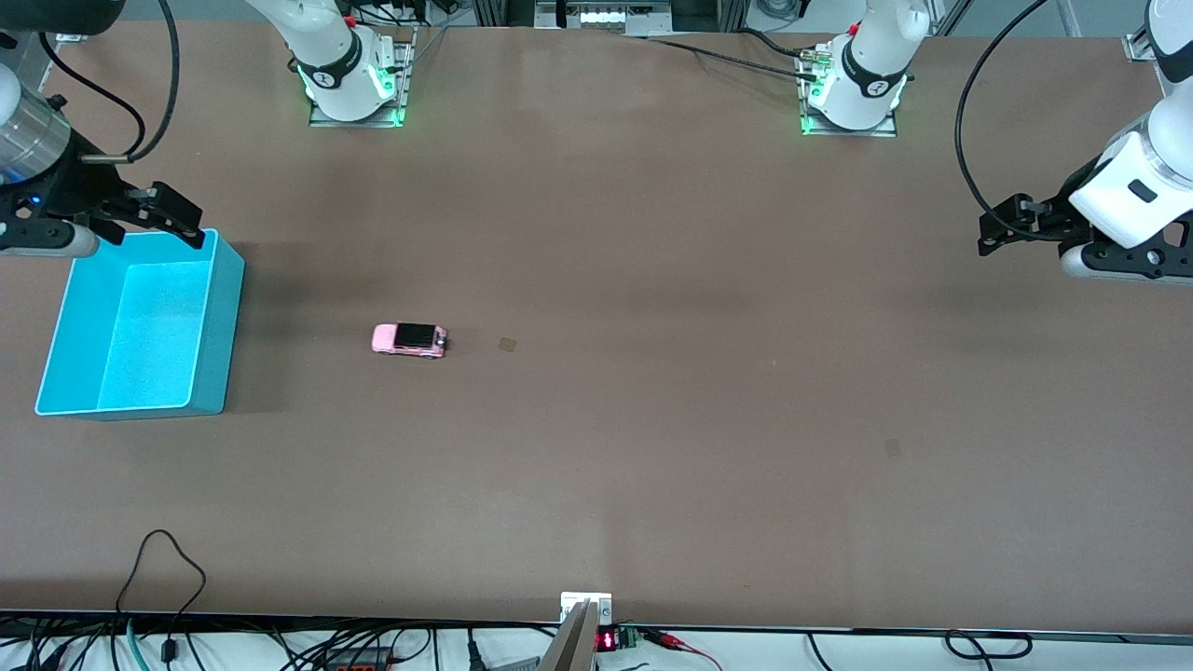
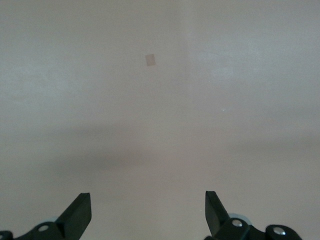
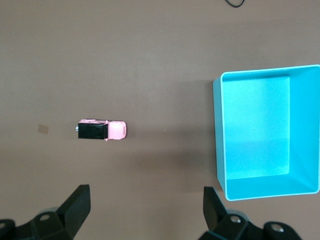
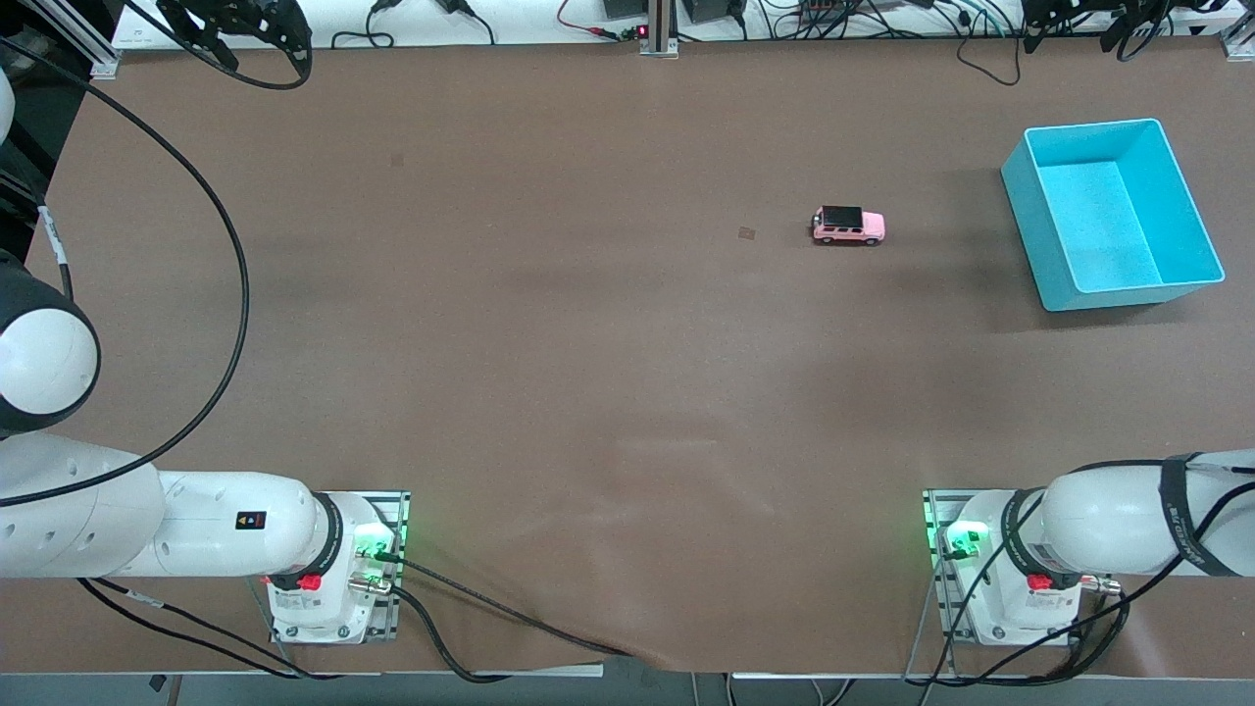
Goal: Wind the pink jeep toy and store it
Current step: 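Reach the right gripper down to the pink jeep and grasp it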
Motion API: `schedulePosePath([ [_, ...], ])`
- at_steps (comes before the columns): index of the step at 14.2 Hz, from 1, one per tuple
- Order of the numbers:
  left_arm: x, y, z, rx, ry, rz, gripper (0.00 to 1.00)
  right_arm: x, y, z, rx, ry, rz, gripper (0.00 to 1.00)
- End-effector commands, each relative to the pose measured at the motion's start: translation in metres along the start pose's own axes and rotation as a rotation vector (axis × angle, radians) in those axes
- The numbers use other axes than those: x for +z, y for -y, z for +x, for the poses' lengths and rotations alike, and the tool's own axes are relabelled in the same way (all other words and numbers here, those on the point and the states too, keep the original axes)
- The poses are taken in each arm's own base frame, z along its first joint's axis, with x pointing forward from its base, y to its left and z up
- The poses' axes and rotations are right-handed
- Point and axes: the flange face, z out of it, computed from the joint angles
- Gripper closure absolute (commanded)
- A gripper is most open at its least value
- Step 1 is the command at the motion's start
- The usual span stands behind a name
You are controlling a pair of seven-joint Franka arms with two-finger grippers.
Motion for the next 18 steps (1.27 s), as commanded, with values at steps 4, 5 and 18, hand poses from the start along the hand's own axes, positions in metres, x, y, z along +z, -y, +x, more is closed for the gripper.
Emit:
schedulePosePath([
  [4,-0.007,-0.003,-0.004,-0.001,-0.007,-0.011,0.0,0.042,0.005,0.011,-0.284,0.109,0.014,0.0],
  [5,-0.007,-0.004,-0.004,0.0,-0.007,-0.011,0.0,0.055,0.007,0.015,-0.37,0.132,0.022,0.0],
  [18,-0.006,-0.003,-0.006,-0.001,0.008,-0.011,0.0,0.216,0.052,0.021,-1.139,0.088,0.098,0.0],
])
